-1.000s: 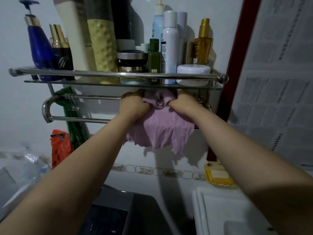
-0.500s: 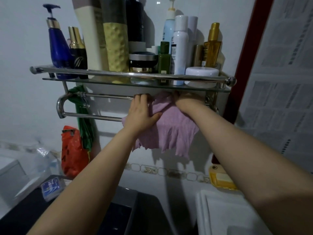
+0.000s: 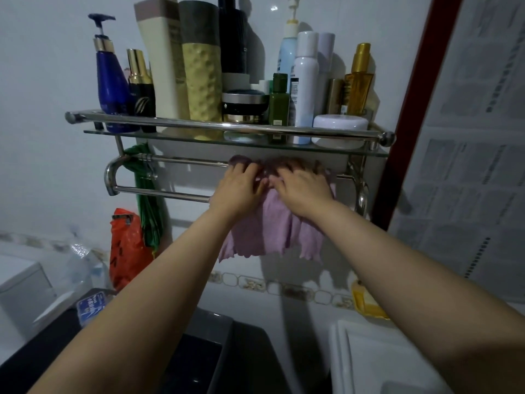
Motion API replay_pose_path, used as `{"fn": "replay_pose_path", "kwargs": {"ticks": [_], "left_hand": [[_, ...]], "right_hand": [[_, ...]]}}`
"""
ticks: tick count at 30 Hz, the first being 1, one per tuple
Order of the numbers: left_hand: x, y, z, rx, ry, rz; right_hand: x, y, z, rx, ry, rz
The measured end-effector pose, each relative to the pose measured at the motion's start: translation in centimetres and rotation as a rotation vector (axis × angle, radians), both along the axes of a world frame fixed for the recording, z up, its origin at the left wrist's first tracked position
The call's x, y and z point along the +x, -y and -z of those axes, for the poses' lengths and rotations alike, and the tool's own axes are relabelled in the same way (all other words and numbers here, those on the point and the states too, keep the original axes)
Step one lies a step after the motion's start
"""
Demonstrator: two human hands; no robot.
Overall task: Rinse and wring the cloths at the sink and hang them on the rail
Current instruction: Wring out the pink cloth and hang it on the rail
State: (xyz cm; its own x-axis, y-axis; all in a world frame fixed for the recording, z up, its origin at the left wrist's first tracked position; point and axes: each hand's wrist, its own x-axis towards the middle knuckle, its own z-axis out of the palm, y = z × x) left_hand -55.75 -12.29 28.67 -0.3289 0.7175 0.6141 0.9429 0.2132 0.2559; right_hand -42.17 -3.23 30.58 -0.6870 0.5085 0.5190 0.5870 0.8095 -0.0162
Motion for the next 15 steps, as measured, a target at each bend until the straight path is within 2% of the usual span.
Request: {"fn": "replay_pose_path", "kwargs": {"ticks": [3,4,5,7,9,11,13,15], "left_hand": [[0.3,-0.1,0.3,-0.026,0.036,-0.009],[0.3,-0.1,0.3,-0.027,0.043,0.002],[0.3,0.0,0.4,-0.022,0.054,0.012],[0.1,0.2,0.4,0.009,0.086,0.028],[-0.2,0.4,0.5,0.044,0.114,0.039],[-0.3,0.7,0.6,0.043,0.069,0.031],[-0.3,1.0,0.8,0.003,0.027,0.01],[-0.1,1.2,1.0,-0.022,0.0,-0.012]], "right_hand": [[-0.6,-2.7,-2.1,-0.477,-0.238,0.179],[-0.7,-3.2,-2.7,-0.547,-0.301,0.228],[-0.6,-3.3,-3.2,-0.54,-0.294,0.274],[-0.1,-2.5,-3.3,-0.391,-0.245,0.286],[0.8,-0.9,-2.3,-0.2,-0.203,0.064],[1.5,0.4,-1.1,-0.081,-0.067,-0.131],[1.2,0.0,-1.0,-0.116,0.014,-0.083],[0.4,-0.4,-1.6,-0.189,-0.008,-0.021]]}}
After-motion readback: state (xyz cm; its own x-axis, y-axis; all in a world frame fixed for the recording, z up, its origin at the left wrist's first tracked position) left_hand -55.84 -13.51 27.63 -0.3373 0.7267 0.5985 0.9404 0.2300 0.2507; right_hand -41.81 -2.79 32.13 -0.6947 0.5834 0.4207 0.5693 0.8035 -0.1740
